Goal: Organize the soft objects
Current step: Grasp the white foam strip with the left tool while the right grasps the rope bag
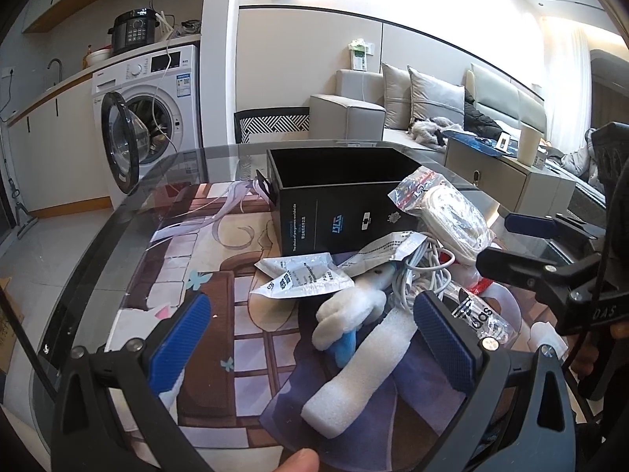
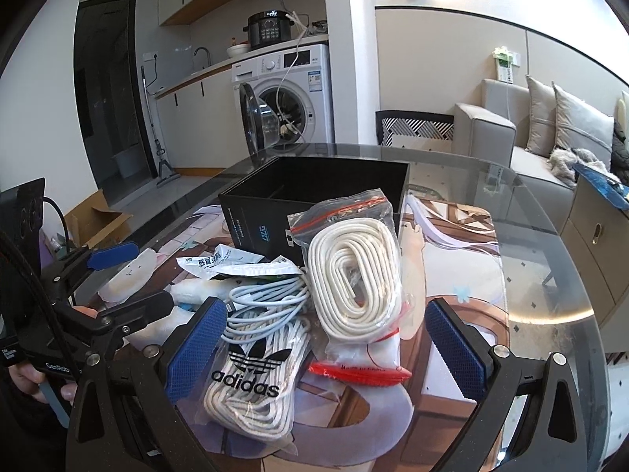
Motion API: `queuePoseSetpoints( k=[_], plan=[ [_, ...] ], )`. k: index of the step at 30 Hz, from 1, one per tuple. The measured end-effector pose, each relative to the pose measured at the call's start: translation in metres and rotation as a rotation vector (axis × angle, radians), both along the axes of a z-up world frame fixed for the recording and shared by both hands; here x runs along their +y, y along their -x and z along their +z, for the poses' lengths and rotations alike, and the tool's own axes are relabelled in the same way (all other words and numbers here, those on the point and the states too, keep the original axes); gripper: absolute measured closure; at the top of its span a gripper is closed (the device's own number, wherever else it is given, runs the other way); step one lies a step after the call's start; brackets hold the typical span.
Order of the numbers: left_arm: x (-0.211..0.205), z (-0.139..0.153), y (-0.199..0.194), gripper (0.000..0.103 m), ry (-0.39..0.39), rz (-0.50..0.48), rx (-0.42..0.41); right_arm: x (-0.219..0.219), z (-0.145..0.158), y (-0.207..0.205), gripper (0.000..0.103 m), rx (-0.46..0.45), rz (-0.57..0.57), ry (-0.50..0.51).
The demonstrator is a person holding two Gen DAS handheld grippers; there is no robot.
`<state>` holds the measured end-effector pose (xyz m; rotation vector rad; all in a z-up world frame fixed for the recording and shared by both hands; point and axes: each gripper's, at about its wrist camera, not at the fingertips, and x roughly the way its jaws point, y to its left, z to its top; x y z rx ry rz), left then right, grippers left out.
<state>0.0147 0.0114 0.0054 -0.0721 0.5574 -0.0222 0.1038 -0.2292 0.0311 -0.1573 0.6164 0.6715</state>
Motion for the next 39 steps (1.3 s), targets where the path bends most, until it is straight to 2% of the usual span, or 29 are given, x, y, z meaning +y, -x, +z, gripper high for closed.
queuePoseSetpoints(
  k=[7, 14, 23, 26, 31, 36, 39],
  plan=[
    [0.004, 0.002, -0.002, 0.0, -0.01, -0.009, 0.002, 0.006, 0.0, -0.017, 0.0, 0.016, -0.007, 0.039],
    [0.002, 0.001, -0.004, 0.001, -0.014, -0.058, 0.021, 0.011, -0.005, -0.037, 0.002, 0.031, -0.017, 0.1],
    [-0.016, -0.01, -0.004, 0.002, -0.063, -0.151, 0.064, 0.023, -0.012, -0.051, 0.021, 0.062, 0.007, 0.135],
    [-0.019, -0.016, -0.004, 0.014, -0.071, -0.163, 0.091, 0.025, -0.014, -0.052, 0.027, 0.074, 0.013, 0.134],
    [-0.021, -0.023, -0.001, 0.032, -0.059, -0.183, 0.129, 0.023, -0.015, -0.051, 0.046, 0.082, 0.018, 0.11],
    [-0.024, -0.026, 0.003, 0.055, -0.046, -0.214, 0.156, 0.019, -0.014, -0.044, 0.055, 0.073, 0.011, 0.089],
    [-0.026, -0.025, 0.006, 0.066, -0.05, -0.225, 0.156, 0.015, -0.012, -0.04, 0.056, 0.063, -0.001, 0.076]
  ],
)
